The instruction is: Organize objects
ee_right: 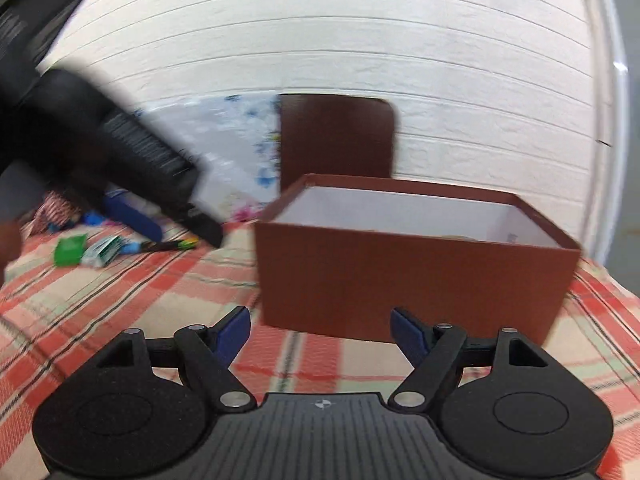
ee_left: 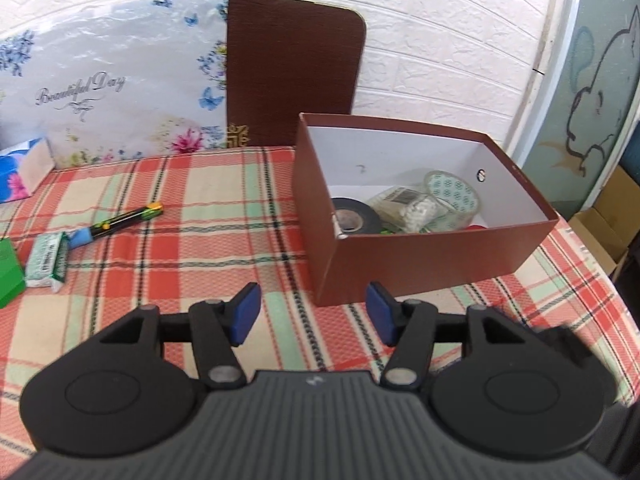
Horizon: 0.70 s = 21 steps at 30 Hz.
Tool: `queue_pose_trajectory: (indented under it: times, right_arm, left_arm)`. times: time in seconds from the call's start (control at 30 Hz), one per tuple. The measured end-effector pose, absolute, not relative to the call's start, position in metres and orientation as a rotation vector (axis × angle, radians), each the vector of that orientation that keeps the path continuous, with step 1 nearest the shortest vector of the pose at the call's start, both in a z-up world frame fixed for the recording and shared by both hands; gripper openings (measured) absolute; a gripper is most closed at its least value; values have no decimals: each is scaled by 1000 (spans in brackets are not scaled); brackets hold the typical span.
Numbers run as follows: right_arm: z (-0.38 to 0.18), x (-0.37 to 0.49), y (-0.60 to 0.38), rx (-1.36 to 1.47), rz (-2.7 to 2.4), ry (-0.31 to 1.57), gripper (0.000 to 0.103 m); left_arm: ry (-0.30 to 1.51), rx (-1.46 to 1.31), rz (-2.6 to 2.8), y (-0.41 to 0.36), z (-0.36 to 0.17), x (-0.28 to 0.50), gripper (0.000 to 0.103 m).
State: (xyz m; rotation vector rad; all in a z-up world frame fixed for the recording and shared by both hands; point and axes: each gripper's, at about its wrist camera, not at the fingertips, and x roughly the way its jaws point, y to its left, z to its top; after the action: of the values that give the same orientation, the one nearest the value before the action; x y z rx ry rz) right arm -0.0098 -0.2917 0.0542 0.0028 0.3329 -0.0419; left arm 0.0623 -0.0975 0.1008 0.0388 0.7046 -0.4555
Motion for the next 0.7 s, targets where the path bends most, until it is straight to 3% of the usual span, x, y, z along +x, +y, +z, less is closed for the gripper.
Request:
queue_pose_trajectory:
  times: [0.2,0.3,0.43,0.7]
  right_arm:
    - [94,-36,-339,239,-158,280,86]
    - [112,-50,-350,332,-175,241,102]
    - [122,-52,-344,350,-137,268,103]
    - [121,-49,-324,281,-91,306,103]
  left_arm:
    - [678,92,-408,-99,101,47,73]
    - [674,109,-389,-100,99,41,80]
    - [652,145,-354,-101,98,31,92]
    - [658,160,-320,-96,94,23,97]
